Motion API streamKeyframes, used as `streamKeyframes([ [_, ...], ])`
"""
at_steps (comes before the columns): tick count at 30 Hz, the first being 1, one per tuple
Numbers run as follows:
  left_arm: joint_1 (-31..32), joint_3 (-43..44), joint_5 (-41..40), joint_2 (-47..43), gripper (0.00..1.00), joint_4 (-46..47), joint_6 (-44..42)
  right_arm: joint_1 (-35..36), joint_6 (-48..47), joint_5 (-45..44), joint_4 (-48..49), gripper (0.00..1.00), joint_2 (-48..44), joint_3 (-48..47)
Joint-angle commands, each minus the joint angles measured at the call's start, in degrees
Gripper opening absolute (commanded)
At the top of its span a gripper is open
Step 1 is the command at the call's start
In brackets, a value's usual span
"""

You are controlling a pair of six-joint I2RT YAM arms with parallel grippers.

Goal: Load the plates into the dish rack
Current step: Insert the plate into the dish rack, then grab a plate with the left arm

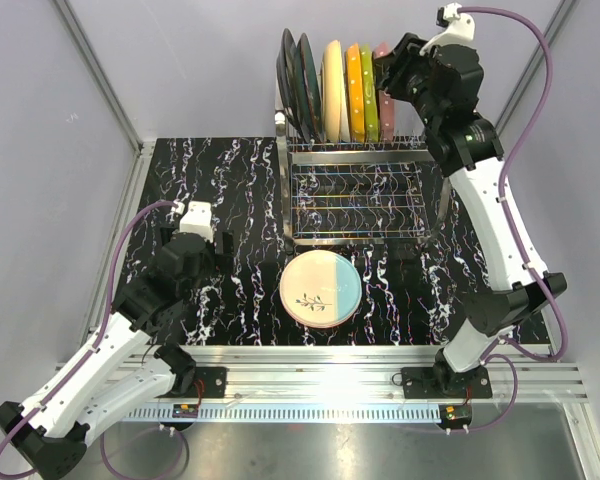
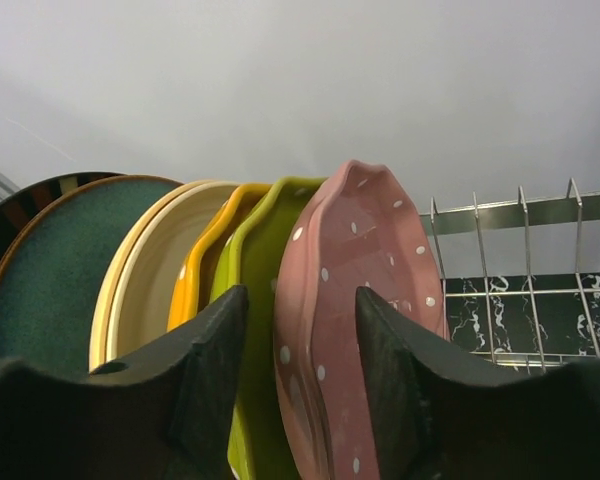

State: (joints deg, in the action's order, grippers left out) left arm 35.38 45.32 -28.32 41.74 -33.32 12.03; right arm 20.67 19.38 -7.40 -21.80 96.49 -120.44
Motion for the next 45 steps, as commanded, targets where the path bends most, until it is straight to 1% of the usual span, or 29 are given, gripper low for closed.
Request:
streamKeyframes([
  [1,-0.13,1.0,-1.21,-0.51,0.99,1.94,0.36,0.87,-1.71,4.76,0.54,0.57,-5.07,-4.36],
  [2,-0.22,1.0,-1.3,-0.6,0.99,2.03,0.36,0.87,-2.41,5.72,0.45,0.61,-6.73,-3.84],
  [5,-0.31,1.0,-1.48,-0.87,0.99,2.03,0.45,0.87,-2.77,7.22,0.27,0.66,-8.68,-2.78],
  [6,-0.31,1.0,-1.39,-0.87,0.99,1.94,0.45,0.87,-2.76,9.75,-0.08,0.67,-9.64,-2.78],
  [10,-0.31,1.09,-1.3,-0.95,0.99,1.77,0.54,0.87,-1.8,11.18,-1.4,0.69,-11.67,-0.86],
  [13,-0.39,1.0,-1.13,-1.13,0.99,1.86,0.54,0.95,-1.36,11.44,-0.52,0.68,-15.0,4.06],
  [15,-0.39,1.17,-0.95,-0.78,0.99,1.86,0.54,0.87,-1.53,13.8,-0.26,0.66,-17.9,8.02],
  [16,-0.48,1.26,-0.69,-0.78,0.99,1.77,0.54,0.78,-1.8,14.95,-0.17,0.62,-18.96,9.34],
  [18,-0.57,1.44,-0.43,-0.43,0.99,1.59,0.54,0.87,-2.94,21.61,0.53,0.58,-23.08,14.69],
  [19,-0.57,1.7,-0.51,-0.43,0.99,1.42,0.62,0.95,-3.72,24.07,1.32,0.53,-24.75,19.41],
  [20,-0.66,1.7,-0.6,-0.6,0.99,1.42,0.62,1.22,-3.82,27.23,0.89,0.49,-27.9,21.46],
  [21,-0.75,1.7,-0.95,-0.78,0.99,1.42,0.62,1.65,-4.17,28.39,-0.33,0.45,-29.32,23.3],
  [22,-0.83,1.7,-1.21,-1.04,0.99,1.42,0.62,2.44,-4.95,28.93,-2.7,0.42,-30.64,27.59],
  [23,-1.01,1.61,-1.39,-1.39,0.99,1.5,0.71,3.58,-5.48,27.89,-3.76,0.41,-33.44,29.98],
  [24,-1.18,1.61,-1.83,-1.57,0.99,1.33,0.71,6.9,-6.19,27.18,-4.56,0.41,-34.95,32.61],
  [25,-1.36,1.79,-1.92,-1.66,0.99,1.24,0.8,8.93,-7.15,25.61,-5.17,0.41,-36.7,38.73],
  [26,-1.54,1.79,-2.09,-2.09,0.99,1.15,0.89,11.04,-7.16,21.24,-5.18,0.41,-40.2,42.1],
  [27,-1.62,1.7,-2.27,-2.18,0.99,1.07,0.89,14.72,-6.64,19.89,-4.92,0.41,-41.98,45.53],
  [28,-1.71,1.79,-2.36,-2.45,0.99,0.98,0.97,15.97,-5.15,19.1,-3.61,0.41,-43.74,52.52],
  [29,-1.89,1.7,-2.53,-2.8,0.99,0.98,1.06,17.2,-3.75,16.56,-2.82,0.4,-46.97,55.72],
  [30,-2.15,1.7,-2.45,-2.89,0.99,1.06,1.06,18.78,-2.43,16.19,-0.81,0.38,-48.31,58.97],
  [31,-2.41,1.7,-2.36,-2.98,0.99,1.07,1.15,19.84,0.11,15.4,0.17,0.36,-50.15,64.31],
  [32,-2.76,1.79,-2.18,-3.06,0.99,1.07,1.24,20.98,1.35,14.53,0.79,0.34,-50.6,66.46],
  [33,-3.03,1.79,-1.75,-3.06,0.99,1.07,1.24,24.39,2.15,13.73,1.67,0.33,-50.61,69.7],
  [36,-3.82,1.88,-1.22,-3.15,0.99,0.89,1.42,31.78,3.74,6.02,2.46,0.34,-47.37,72.19],
  [37,-4.0,1.96,-1.13,-3.24,0.99,0.8,1.5,36.68,3.74,1.29,2.38,0.34,-43.96,72.19],
  [39,-4.35,1.96,-1.21,-3.59,0.99,0.71,1.59,40.93,4.52,-3.65,1.85,0.37,-39.73,71.14],
  [40,-4.35,1.96,-1.3,-3.85,0.99,0.71,1.59,43.73,4.79,-6.72,1.85,0.38,-35.45,70.88],
  [45,-4.79,1.7,-1.39,-5.7,0.99,1.15,1.59,47.09,7.51,-11.32,2.47,0.42,-23.82,68.25],
])
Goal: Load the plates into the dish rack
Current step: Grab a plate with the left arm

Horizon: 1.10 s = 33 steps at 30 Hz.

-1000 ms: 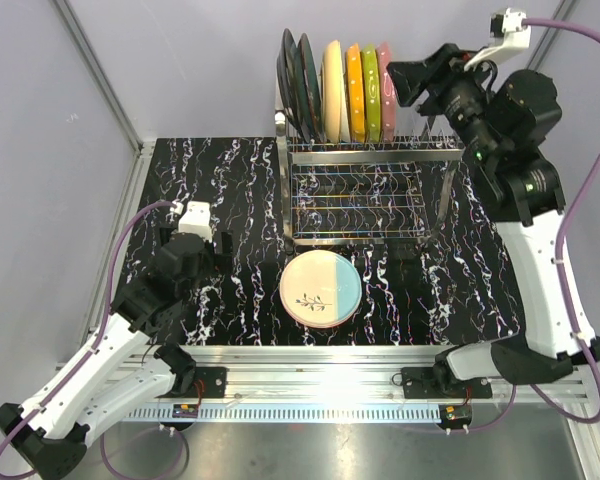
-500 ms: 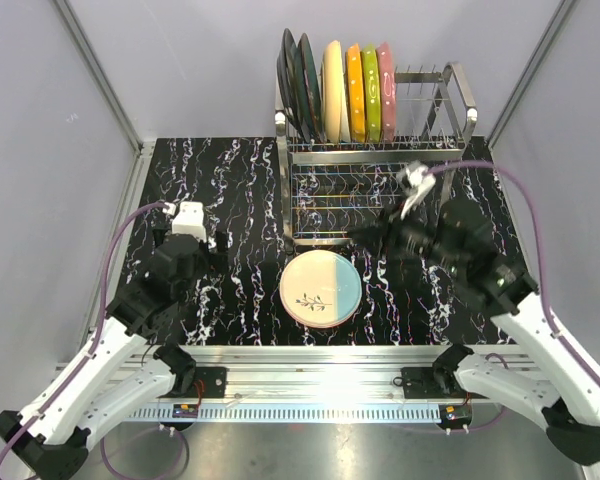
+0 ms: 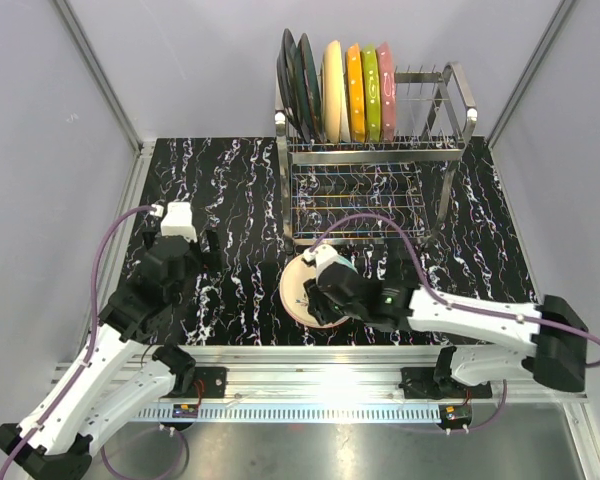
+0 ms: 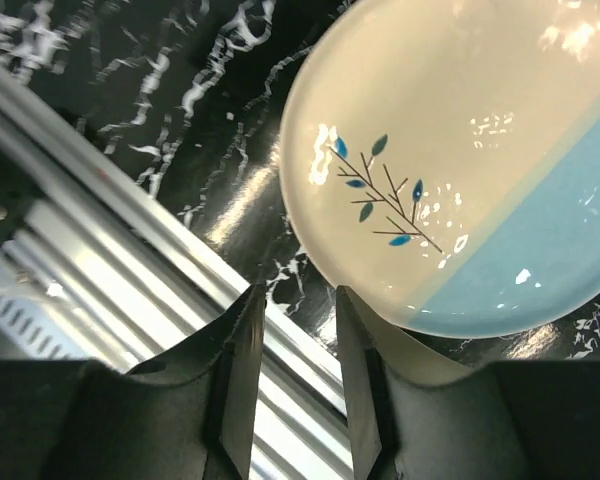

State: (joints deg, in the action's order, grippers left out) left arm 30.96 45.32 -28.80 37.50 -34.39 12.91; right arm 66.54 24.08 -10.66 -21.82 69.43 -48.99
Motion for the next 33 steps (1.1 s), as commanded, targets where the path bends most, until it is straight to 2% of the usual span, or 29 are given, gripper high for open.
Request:
streamKeyframes([
  [1,-0.29,1.61,-0.82,-1.72,0.99,2.22,0.72,1.31,2.99,-8.76,2.49,0.42,6.39,-3.65],
  [10,-0.46,1.61,0.14,-1.81,0.99,1.96,0.89,2.1,2.82,-5.26,7.14,0.45,21.96,-7.96],
  [19,-0.55,1.79,1.64,-1.55,0.99,2.05,0.98,3.77,3.26,-4.37,9.69,0.42,28.56,-9.89],
  [24,-0.64,1.7,1.99,-1.37,0.99,1.96,0.98,4.73,3.78,-5.69,8.91,0.29,30.76,-10.86],
  [31,-0.81,1.79,2.6,-1.2,0.99,1.87,1.07,6.58,4.22,-9.56,6.01,0.02,30.59,-12.27],
  [33,-0.81,1.79,2.61,-1.28,0.99,1.79,1.16,7.02,4.49,-9.91,6.0,0.0,30.07,-12.27],
])
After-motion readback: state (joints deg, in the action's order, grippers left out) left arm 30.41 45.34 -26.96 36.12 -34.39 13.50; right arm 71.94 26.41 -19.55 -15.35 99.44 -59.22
